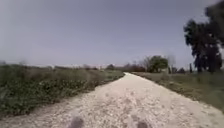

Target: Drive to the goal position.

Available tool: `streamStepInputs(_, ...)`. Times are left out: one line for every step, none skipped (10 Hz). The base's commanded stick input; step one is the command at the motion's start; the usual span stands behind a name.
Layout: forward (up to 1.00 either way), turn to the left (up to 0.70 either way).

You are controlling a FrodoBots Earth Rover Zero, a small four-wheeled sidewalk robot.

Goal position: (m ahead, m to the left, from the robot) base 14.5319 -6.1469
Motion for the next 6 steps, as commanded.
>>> streamStepInputs(0.7, 0.0)
streamStepInputs(0.7, 0.0)
streamStepInputs(0.7, 0.0)
streamStepInputs(0.7, 0.0)
streamStepInputs(0.7, 0.0)
streamStepInputs(0.7, 0.0)
